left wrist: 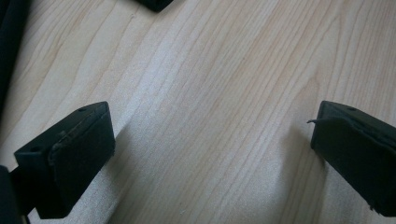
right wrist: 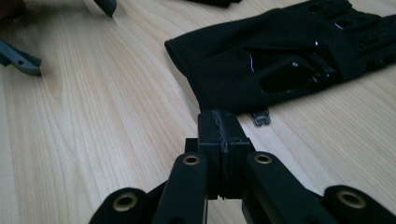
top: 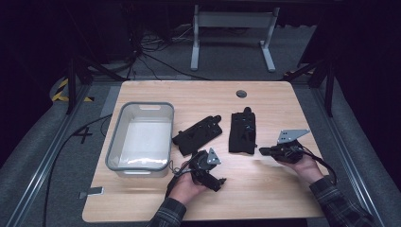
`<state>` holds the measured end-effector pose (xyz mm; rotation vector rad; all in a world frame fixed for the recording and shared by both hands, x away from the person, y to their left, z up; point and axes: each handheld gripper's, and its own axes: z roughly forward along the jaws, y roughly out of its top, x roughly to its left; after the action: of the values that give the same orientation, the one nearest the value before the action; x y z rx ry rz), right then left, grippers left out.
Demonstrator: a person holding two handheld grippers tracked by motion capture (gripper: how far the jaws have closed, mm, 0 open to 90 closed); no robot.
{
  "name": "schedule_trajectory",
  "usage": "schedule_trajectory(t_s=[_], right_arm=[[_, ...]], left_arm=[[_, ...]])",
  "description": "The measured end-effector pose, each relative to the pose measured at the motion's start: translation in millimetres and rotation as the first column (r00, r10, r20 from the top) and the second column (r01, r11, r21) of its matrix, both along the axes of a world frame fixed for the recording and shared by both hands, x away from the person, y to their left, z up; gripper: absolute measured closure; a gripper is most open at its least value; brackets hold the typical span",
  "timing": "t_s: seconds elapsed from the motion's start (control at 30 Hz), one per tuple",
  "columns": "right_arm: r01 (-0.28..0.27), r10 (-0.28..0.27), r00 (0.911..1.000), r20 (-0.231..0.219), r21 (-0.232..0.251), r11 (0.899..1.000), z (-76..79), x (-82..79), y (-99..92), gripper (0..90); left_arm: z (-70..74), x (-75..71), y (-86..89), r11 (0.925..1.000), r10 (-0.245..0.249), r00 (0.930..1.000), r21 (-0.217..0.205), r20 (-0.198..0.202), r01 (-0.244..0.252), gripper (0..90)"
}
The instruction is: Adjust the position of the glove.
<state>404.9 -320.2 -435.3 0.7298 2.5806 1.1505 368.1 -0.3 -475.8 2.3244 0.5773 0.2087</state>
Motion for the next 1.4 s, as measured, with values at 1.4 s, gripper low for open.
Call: schedule_trajectory(t_s=[1.4], right_arm=[[-0.025,0.021,0.9988,-0.044,-0.072,0.997,-18.6,21.9,19.8,89.6]], left_arm=[[0.1,0.0,0.0,1.0000,0.000,1.0000,0.001,0.000,0.000,0.0]])
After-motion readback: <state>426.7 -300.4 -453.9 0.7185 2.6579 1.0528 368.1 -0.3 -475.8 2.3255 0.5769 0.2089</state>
